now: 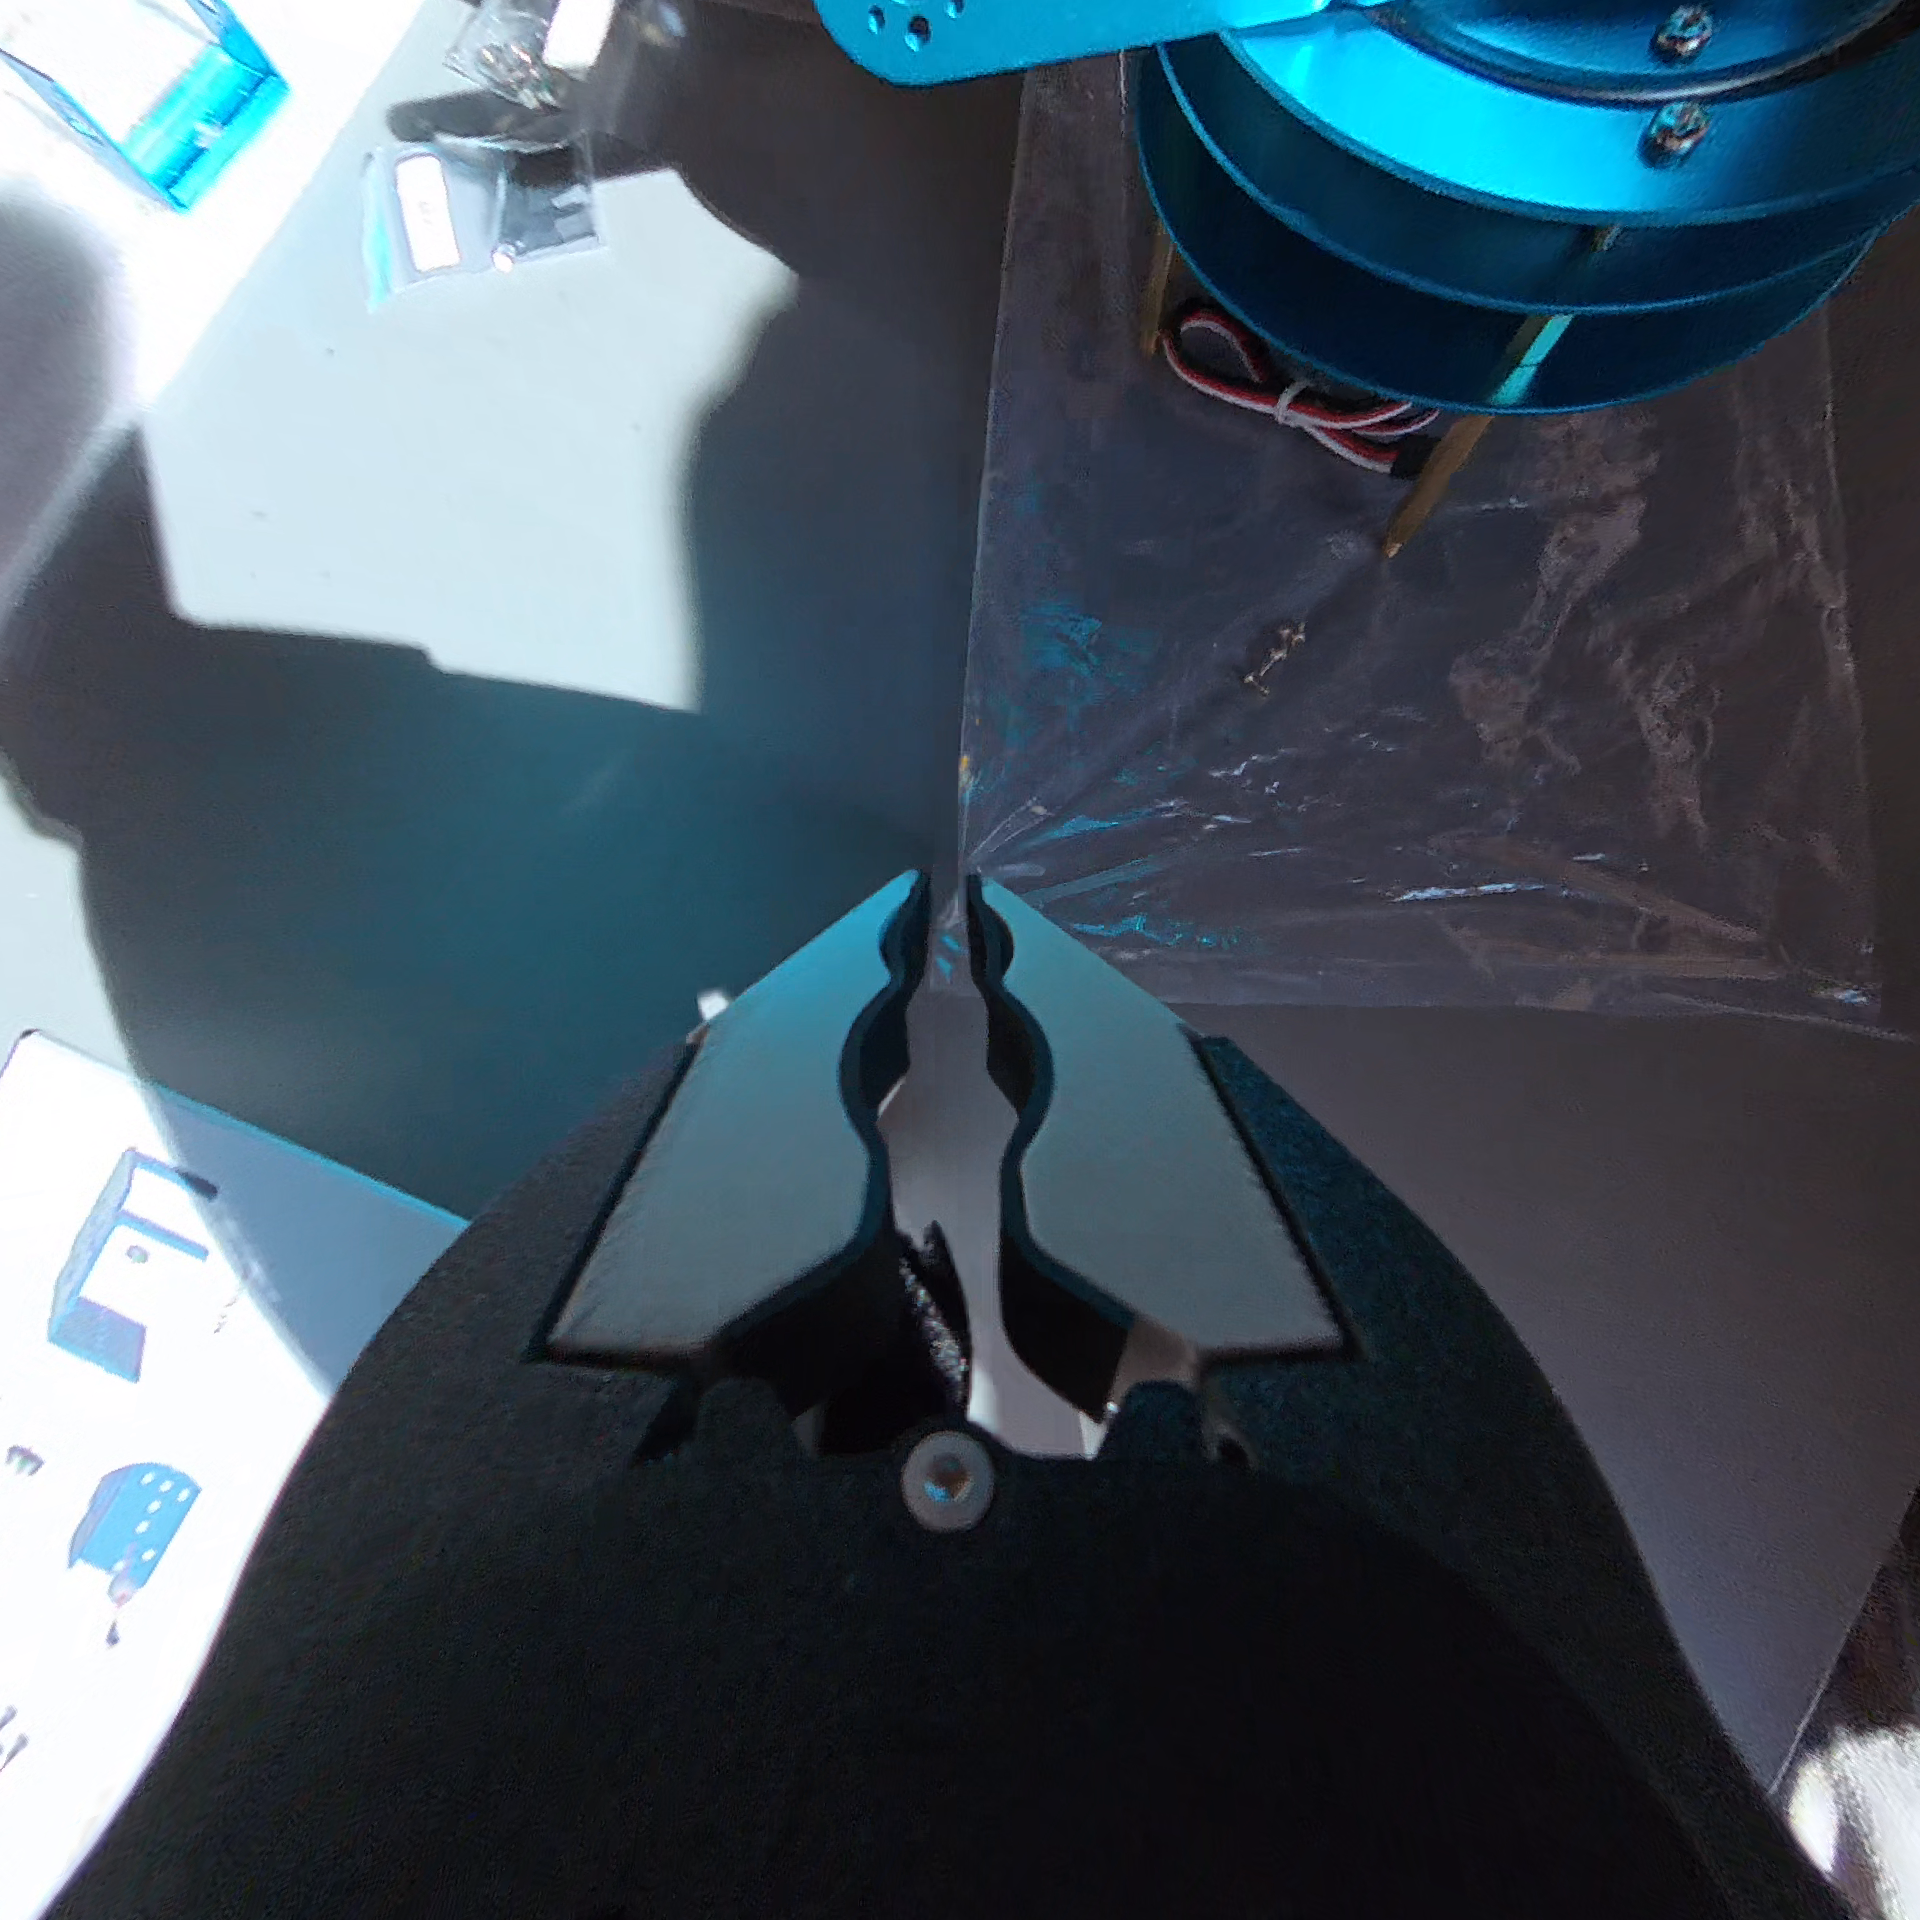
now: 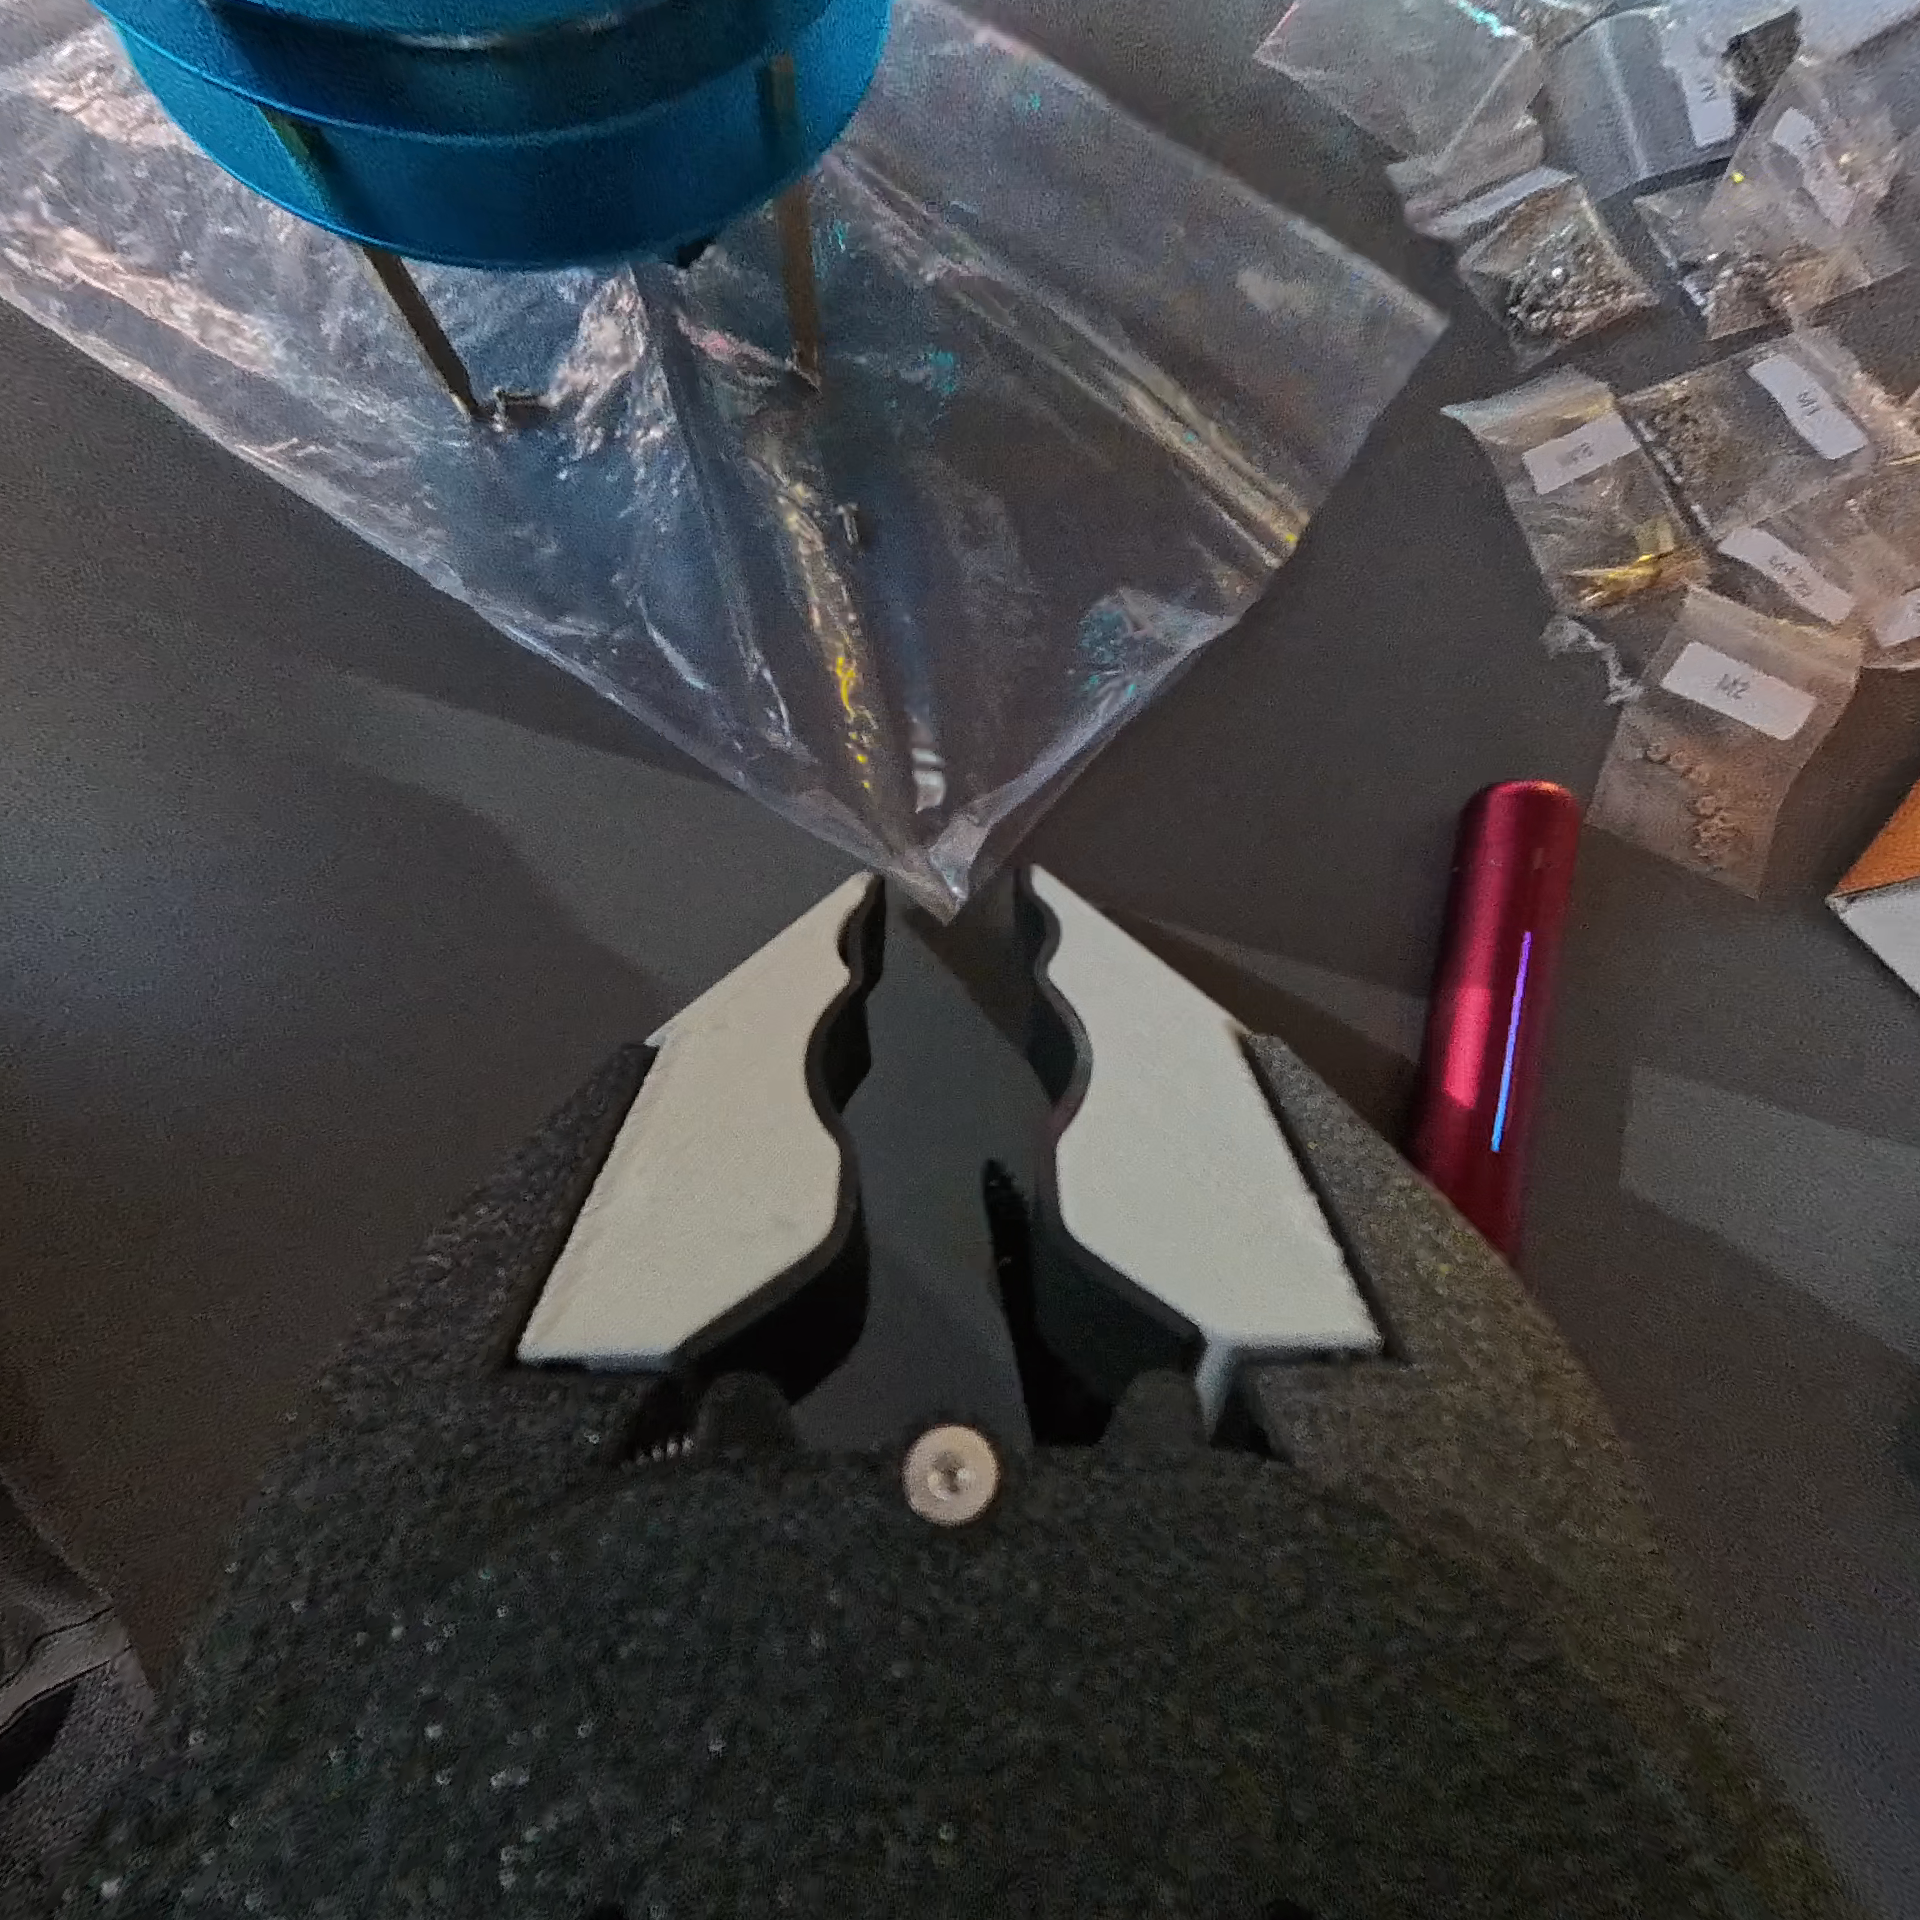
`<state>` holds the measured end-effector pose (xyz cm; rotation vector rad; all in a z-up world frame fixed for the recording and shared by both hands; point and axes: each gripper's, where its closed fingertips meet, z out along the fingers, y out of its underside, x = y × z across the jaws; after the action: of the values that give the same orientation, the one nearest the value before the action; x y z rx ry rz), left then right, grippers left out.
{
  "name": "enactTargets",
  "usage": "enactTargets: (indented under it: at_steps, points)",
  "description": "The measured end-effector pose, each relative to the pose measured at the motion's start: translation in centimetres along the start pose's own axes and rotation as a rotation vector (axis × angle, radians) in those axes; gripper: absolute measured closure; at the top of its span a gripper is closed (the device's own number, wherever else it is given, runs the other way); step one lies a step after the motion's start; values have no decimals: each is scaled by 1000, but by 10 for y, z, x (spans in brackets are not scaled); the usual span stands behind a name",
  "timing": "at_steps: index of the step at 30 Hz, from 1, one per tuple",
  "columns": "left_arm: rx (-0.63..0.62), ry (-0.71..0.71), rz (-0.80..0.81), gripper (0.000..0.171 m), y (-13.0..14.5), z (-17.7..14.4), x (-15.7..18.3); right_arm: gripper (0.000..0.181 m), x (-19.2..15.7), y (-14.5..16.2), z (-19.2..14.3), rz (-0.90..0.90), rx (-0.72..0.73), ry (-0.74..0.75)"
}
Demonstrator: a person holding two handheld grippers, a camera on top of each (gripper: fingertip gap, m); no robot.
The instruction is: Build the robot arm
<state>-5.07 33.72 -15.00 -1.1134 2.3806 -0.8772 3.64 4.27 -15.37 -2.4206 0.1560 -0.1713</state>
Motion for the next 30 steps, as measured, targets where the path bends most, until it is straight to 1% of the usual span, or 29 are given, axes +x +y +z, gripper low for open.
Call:
enactTargets:
  at_steps: [1, 2, 3, 4, 5, 6, 7, 9, 10, 12, 13, 14, 17, 18, 20, 23, 26, 28, 30]
  points:
    - [0, -19, -1, 149, 0, -5, 1, 152, 2, -4, -4, -2, 14, 17]
    - [3, -21, 6, 137, 0, -11, 8, 145, 3, -12, -9, -1, 38, 30]
    - [26, -14, 16, 129, -3, -17, 18, 139, 5, -21, -14, 9, 71, 41]
    - [70, 21, 20, 115, -8, -21, 33, 127, 8, -33, -17, 34, 106, 49]
    - [114, 68, 14, 108, -15, -24, 49, 117, 11, -43, -16, 61, 125, 33]
    - [144, 122, 2, 104, -20, -25, 64, 115, 16, -52, -12, 86, 129, 27]
    - [158, 155, -4, 98, -25, -24, 74, 120, 26, -60, -5, 101, 134, 51]
    - [168, 168, 7, 98, -31, -18, 83, 124, 42, -73, 17, 131, 129, 47]
    - [168, 189, -1, 98, -32, -14, 89, 129, 52, -80, 29, 166, 130, 47]
    - [155, 234, -4, 104, -30, -7, 104, 147, 58, -89, 51, 215, 135, 0]
    - [135, 226, 8, 105, -25, -3, 108, 155, 60, -91, 60, 218, 134, -3]
    - [112, 218, 20, 104, -19, 0, 112, 158, 60, -93, 67, 209, 122, 4]
    - [57, 198, 27, 101, -1, 5, 120, 158, 64, -82, 87, 164, 18, 52]
    - [68, 181, 36, 102, 0, 4, 121, 161, 64, -85, 88, 169, 36, 52]
    - [62, 160, 38, 100, 4, 2, 123, 157, 68, -84, 89, 196, 25, 52]
    - [71, 136, 28, 104, 8, -2, 123, 157, 71, -83, 89, 206, 40, 52]
    - [79, 118, 21, 103, 12, -8, 120, 157, 73, -83, 89, 220, 52, 64]
    - [142, 108, 1, 101, 5, -19, 120, 152, 78, -86, 81, 172, 69, 137]
    - [247, 108, -60, 101, -9, -37, 122, 146, 71, -100, 51, 176, 164, 179]
